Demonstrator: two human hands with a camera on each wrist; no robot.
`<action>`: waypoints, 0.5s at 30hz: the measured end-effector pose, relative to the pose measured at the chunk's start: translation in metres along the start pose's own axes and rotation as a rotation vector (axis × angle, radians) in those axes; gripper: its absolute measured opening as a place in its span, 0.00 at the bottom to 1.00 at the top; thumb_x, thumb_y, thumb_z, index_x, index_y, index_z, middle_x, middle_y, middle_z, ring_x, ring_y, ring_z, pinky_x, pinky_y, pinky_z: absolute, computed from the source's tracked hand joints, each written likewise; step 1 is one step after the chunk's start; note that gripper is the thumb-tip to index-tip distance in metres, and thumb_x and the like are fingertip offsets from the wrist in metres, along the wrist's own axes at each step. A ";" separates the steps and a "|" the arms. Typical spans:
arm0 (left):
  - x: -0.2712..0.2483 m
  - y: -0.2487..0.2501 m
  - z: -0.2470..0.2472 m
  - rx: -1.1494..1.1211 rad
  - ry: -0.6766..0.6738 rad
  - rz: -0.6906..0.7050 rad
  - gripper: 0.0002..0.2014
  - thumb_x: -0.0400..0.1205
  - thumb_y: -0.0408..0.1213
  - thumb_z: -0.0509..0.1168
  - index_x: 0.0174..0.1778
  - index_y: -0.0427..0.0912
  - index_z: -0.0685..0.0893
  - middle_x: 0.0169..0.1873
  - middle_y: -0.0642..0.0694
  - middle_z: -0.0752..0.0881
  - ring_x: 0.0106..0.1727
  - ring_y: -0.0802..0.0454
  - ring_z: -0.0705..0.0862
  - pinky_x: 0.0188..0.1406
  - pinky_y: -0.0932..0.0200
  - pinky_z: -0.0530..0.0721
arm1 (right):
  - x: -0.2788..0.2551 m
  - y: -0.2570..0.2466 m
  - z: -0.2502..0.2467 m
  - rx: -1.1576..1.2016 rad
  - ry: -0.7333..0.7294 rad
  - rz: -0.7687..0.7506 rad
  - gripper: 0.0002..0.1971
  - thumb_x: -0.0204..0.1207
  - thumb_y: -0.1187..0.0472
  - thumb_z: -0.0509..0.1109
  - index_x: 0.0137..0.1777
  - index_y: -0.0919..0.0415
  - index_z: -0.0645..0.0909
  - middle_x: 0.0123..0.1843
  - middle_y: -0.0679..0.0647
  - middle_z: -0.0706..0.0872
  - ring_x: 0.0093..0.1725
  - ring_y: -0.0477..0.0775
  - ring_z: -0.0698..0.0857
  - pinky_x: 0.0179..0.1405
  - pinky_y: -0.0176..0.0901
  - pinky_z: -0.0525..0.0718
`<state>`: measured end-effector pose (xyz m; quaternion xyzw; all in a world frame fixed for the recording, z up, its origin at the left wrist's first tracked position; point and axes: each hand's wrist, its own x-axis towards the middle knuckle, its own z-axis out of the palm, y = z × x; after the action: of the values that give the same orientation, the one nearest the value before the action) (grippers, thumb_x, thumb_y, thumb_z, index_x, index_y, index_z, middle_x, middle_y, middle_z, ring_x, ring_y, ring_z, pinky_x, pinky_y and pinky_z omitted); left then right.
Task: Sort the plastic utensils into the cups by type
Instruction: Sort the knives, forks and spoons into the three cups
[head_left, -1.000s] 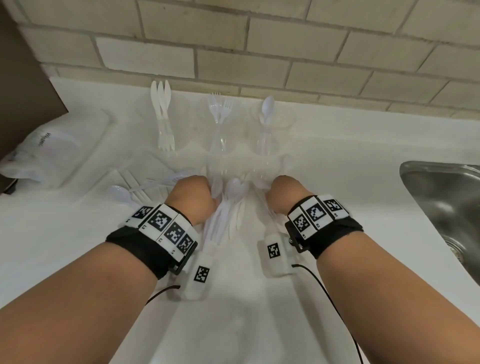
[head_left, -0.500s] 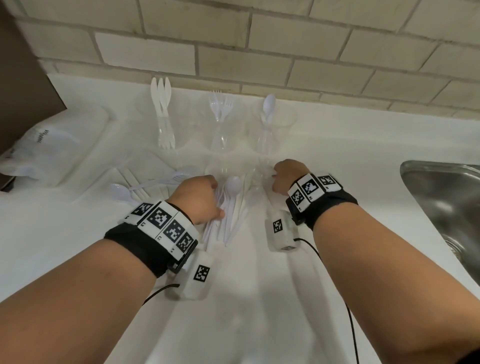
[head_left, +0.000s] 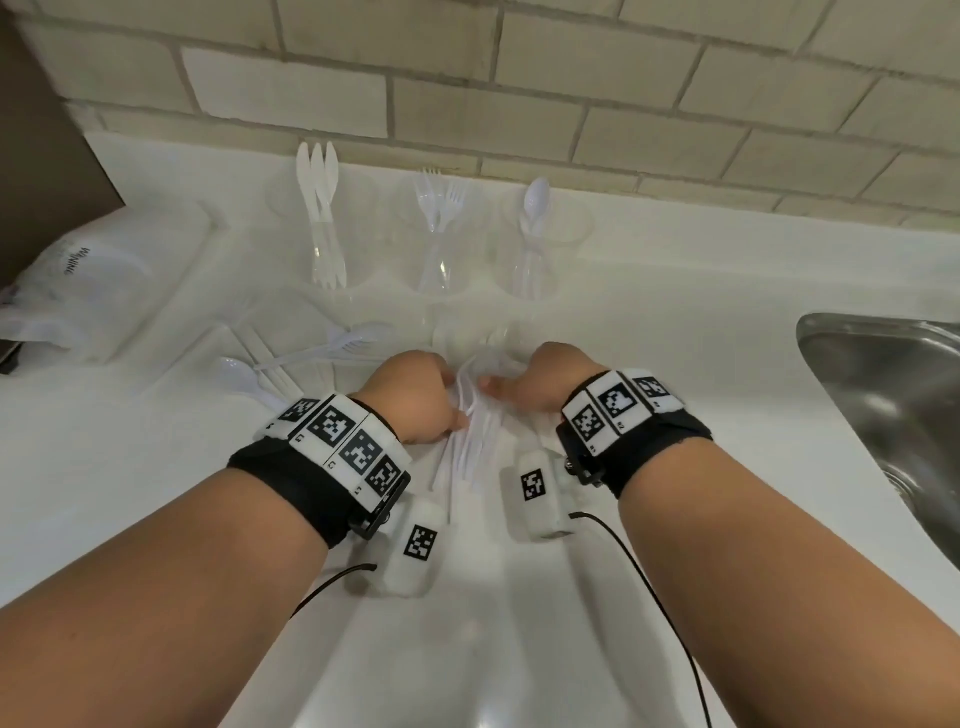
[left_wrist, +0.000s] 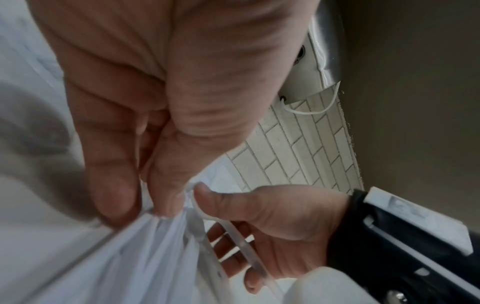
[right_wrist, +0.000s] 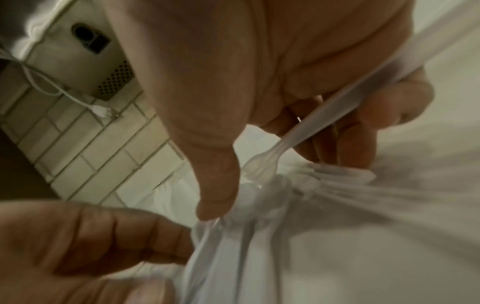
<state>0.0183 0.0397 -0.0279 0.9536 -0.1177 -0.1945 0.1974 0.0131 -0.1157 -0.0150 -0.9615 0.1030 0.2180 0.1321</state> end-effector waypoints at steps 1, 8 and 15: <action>0.001 0.001 0.000 -0.025 -0.006 -0.004 0.22 0.76 0.37 0.72 0.66 0.39 0.81 0.61 0.42 0.85 0.58 0.44 0.84 0.53 0.58 0.81 | 0.001 -0.006 0.001 -0.025 -0.006 -0.011 0.36 0.72 0.31 0.65 0.65 0.64 0.78 0.55 0.57 0.84 0.59 0.58 0.84 0.48 0.41 0.76; 0.006 -0.006 -0.006 -0.320 -0.069 -0.075 0.15 0.81 0.25 0.59 0.61 0.33 0.84 0.58 0.35 0.86 0.60 0.40 0.86 0.59 0.47 0.85 | 0.003 -0.041 0.008 -0.214 -0.053 -0.073 0.36 0.65 0.34 0.73 0.61 0.64 0.79 0.50 0.56 0.81 0.57 0.58 0.84 0.49 0.43 0.80; 0.006 -0.007 -0.006 -0.363 -0.107 -0.055 0.15 0.83 0.27 0.57 0.61 0.36 0.85 0.60 0.36 0.86 0.62 0.40 0.84 0.62 0.49 0.84 | 0.008 -0.049 0.012 -0.263 0.000 -0.040 0.24 0.77 0.54 0.70 0.69 0.67 0.73 0.67 0.59 0.79 0.68 0.60 0.78 0.63 0.46 0.78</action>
<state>0.0274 0.0458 -0.0277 0.8935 -0.0650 -0.2685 0.3540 0.0277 -0.0671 -0.0182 -0.9724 0.0542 0.2269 0.0094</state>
